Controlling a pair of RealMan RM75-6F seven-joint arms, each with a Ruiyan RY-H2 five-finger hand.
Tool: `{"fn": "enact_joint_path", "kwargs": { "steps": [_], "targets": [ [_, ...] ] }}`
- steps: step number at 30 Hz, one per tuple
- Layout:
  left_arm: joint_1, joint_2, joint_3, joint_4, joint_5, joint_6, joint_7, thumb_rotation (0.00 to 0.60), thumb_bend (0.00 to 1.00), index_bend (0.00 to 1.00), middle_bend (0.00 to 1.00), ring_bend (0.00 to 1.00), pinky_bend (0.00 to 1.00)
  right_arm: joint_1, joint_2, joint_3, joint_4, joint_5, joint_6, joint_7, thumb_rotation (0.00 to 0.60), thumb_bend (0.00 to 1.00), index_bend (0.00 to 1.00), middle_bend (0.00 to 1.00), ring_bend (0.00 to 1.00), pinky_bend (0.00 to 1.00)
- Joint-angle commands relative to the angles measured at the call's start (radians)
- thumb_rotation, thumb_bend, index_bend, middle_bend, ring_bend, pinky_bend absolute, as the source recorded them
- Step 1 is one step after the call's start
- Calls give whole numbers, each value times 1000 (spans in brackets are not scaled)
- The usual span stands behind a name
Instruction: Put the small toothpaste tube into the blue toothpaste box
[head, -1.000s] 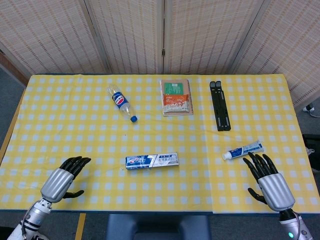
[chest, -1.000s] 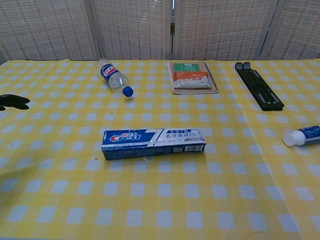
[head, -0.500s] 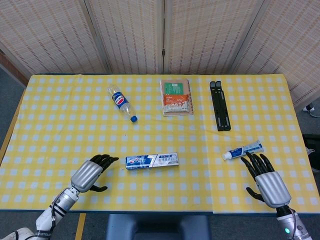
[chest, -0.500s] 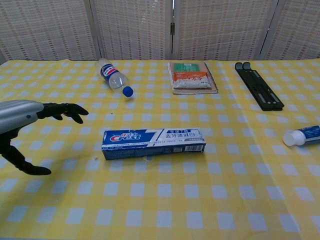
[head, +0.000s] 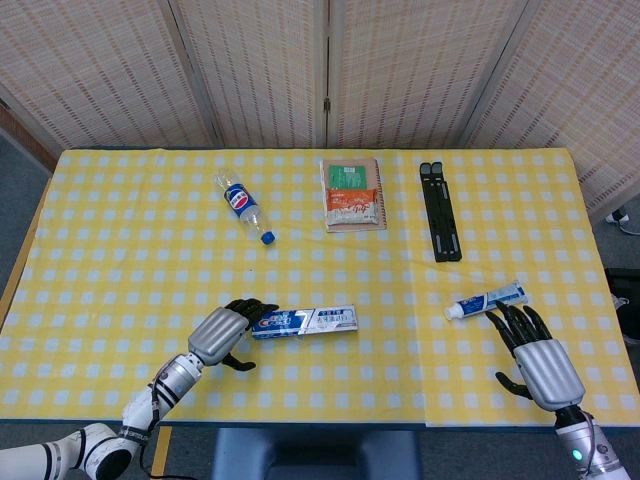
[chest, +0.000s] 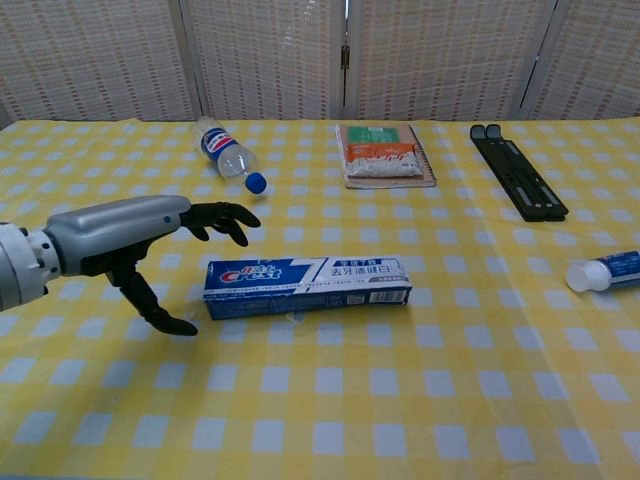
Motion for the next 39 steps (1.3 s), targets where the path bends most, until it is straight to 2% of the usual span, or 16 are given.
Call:
{"fn": "enact_joint_path", "kwargs": {
  "steps": [1,11,29,34,39],
  "targets": [
    [-28,-45,-20,27,-40,-19,11,600,94,155,238,146,211,2,7,-3,-3,-3,-2,10,600,261,0,0,0,0],
    [-77,-211,-66,142,-131,3,62,600,94,180,251,192,231,-8,38,-1,-10,2,22,49,600,261,0,0,0,0],
    [-158,-333,-105,291,-255,-42,117,600,101,252,338,272,241,-19,60,7,-2,12,44,91,600,261,0,0,0,0],
    [-175,-365,-121,335,-287,-37,135,600,100,308,410,346,303,-24,61,10,-1,12,54,93,600,261,0,0,0,0],
    [-180,-406,-133,401,-308,-23,123,600,108,435,554,479,404,-23,61,11,4,14,52,94,600,261,0,0,0,0]
  ]
}}
